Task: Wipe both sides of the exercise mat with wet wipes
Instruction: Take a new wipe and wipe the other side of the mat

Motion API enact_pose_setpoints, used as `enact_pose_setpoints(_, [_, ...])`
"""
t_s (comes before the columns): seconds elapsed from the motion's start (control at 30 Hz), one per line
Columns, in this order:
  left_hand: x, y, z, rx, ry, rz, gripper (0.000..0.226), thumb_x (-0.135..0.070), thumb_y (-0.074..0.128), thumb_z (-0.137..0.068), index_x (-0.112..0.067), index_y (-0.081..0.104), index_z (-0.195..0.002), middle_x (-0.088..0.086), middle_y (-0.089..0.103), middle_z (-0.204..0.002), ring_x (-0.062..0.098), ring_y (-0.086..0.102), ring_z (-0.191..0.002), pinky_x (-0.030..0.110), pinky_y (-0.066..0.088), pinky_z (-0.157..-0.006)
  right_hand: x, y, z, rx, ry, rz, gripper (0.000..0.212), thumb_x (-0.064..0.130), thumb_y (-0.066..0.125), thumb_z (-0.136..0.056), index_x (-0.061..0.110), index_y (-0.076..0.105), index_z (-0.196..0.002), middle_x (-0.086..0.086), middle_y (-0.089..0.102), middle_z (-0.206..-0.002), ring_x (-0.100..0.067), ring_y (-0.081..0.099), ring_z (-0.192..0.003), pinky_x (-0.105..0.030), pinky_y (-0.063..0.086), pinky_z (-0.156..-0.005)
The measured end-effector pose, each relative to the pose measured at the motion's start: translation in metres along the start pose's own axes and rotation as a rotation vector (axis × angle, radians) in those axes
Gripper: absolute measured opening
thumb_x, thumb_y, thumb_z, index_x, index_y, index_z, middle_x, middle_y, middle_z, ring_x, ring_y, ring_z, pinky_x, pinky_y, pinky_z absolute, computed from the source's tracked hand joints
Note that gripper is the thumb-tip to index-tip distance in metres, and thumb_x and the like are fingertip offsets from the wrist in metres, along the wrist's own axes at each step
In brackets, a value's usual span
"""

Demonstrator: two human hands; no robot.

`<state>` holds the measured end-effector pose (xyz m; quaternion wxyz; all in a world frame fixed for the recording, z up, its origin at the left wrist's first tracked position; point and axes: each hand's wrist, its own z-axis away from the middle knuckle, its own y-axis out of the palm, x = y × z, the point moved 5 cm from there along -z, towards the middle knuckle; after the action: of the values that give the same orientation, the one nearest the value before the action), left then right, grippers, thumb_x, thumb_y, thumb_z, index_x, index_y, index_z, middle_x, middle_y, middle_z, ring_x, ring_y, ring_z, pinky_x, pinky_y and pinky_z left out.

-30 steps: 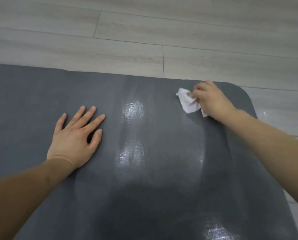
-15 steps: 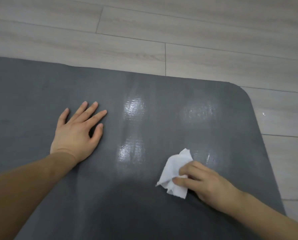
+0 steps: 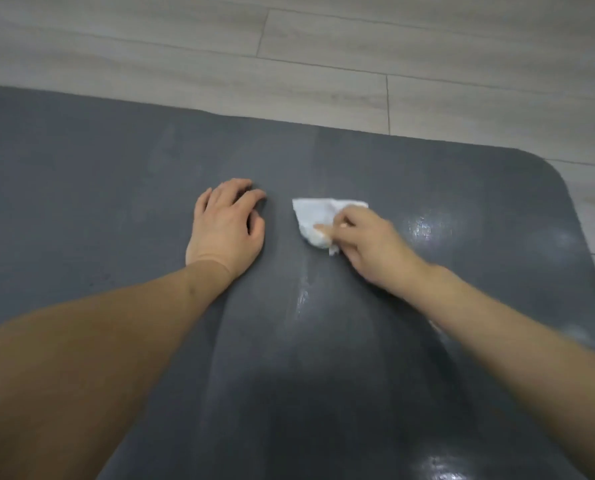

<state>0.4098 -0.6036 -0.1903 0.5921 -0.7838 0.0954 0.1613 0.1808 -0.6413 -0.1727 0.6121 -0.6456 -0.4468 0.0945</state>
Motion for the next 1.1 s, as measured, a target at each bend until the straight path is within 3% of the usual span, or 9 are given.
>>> enact_pose_setpoints(0.07, [0.000, -0.003, 0.003, -0.011, 0.002, -0.028, 0.030, -0.023, 0.049, -0.089, -0.024, 0.069, -0.112, 0.000, 0.060, -0.119, 0.026, 0.054, -0.116, 0.044, 0.034, -0.105, 0.063, 0.014, 0.087, 0.116, -0.057, -0.102, 0.023, 0.014, 0.060, -0.103, 0.015, 0.076, -0.119, -0.004, 0.058, -0.096, -0.019, 0.051, -0.081, -0.021, 0.038, -0.074])
enact_pose_setpoints(0.13, [-0.001, -0.003, 0.005, 0.026, 0.031, -0.048, 0.031, -0.024, 0.047, -0.092, -0.024, 0.069, -0.114, 0.000, 0.061, -0.119, 0.027, 0.055, -0.118, 0.044, 0.035, -0.105, 0.111, 0.023, 0.156, 0.269, -0.122, -0.138, 0.041, 0.003, 0.069, -0.093, 0.019, 0.070, -0.130, -0.001, 0.057, -0.104, -0.016, 0.048, -0.087, -0.019, 0.037, -0.078])
enact_pose_setpoints(0.23, [0.000, -0.002, 0.023, 0.261, 0.041, -0.080, 0.044, -0.026, 0.038, -0.104, -0.024, 0.051, -0.146, -0.001, 0.044, -0.155, 0.025, 0.030, -0.150, 0.047, 0.019, -0.123, 0.133, 0.015, 0.164, 0.425, -0.179, -0.113, 0.024, 0.026, 0.063, -0.102, 0.024, 0.069, -0.125, 0.008, 0.055, -0.104, -0.010, 0.048, -0.092, -0.024, 0.040, -0.080])
enact_pose_setpoints(0.33, [0.005, -0.020, 0.094, 0.357, -0.067, -0.088, 0.051, -0.030, 0.031, -0.108, -0.028, 0.030, -0.159, -0.006, 0.016, -0.169, 0.020, 0.005, -0.157, 0.054, 0.002, -0.126, 0.100, 0.003, 0.097, 0.280, -0.166, 0.058, 0.034, 0.058, 0.056, -0.099, 0.025, 0.062, -0.097, 0.009, 0.054, -0.095, -0.004, 0.052, -0.094, -0.030, 0.039, -0.084])
enact_pose_setpoints(0.47, [-0.015, -0.039, 0.189, 0.262, -0.249, -0.169, 0.052, -0.030, 0.036, -0.106, -0.032, 0.033, -0.157, -0.004, 0.020, -0.169, 0.021, 0.007, -0.157, 0.058, 0.008, -0.124, 0.030, 0.001, 0.007, 0.102, 0.132, 0.144, 0.020, 0.026, 0.054, -0.102, 0.020, 0.073, -0.107, -0.002, 0.053, -0.100, -0.026, 0.053, -0.096, -0.038, 0.042, -0.079])
enact_pose_setpoints(0.6, [-0.016, -0.033, 0.179, 0.227, -0.250, -0.223, 0.049, -0.034, 0.032, -0.103, -0.034, 0.042, -0.150, -0.005, 0.027, -0.166, 0.020, 0.013, -0.157, 0.058, 0.009, -0.123, 0.012, -0.006, 0.000, -0.068, 0.003, 0.174, 0.033, 0.018, 0.050, -0.092, 0.008, 0.074, -0.111, -0.013, 0.057, -0.091, -0.034, 0.055, -0.081, -0.039, 0.051, -0.064])
enact_pose_setpoints(0.8, [-0.017, -0.035, 0.176, 0.188, -0.241, -0.231, 0.050, -0.035, 0.028, -0.098, -0.031, 0.049, -0.143, -0.002, 0.036, -0.162, 0.023, 0.020, -0.154, 0.059, 0.013, -0.122, -0.028, -0.056, 0.002, -0.360, 0.203, 0.188, 0.031, 0.003, 0.054, -0.094, 0.000, 0.070, -0.120, -0.022, 0.062, -0.098, -0.042, 0.057, -0.087, -0.039, 0.044, -0.074])
enact_pose_setpoints(0.97, [-0.018, -0.035, 0.176, 0.131, -0.232, -0.237, 0.045, -0.030, 0.036, -0.099, -0.031, 0.052, -0.141, -0.002, 0.040, -0.159, 0.023, 0.025, -0.153, 0.059, 0.016, -0.121, -0.009, -0.007, 0.002, 0.026, 0.152, 0.111, 0.032, 0.009, 0.060, -0.099, 0.011, 0.071, -0.129, -0.020, 0.063, -0.107, -0.041, 0.060, -0.102, -0.031, 0.041, -0.082])
enact_pose_setpoints(1.1, [-0.019, -0.037, 0.177, 0.122, -0.243, -0.192, 0.042, -0.026, 0.042, -0.100, -0.031, 0.053, -0.140, -0.003, 0.040, -0.159, 0.022, 0.025, -0.153, 0.058, 0.015, -0.122, 0.023, 0.005, 0.037, 0.099, 0.130, 0.056, 0.033, 0.008, 0.059, -0.099, 0.012, 0.072, -0.129, -0.017, 0.064, -0.104, -0.041, 0.063, -0.099, -0.027, 0.036, -0.080])
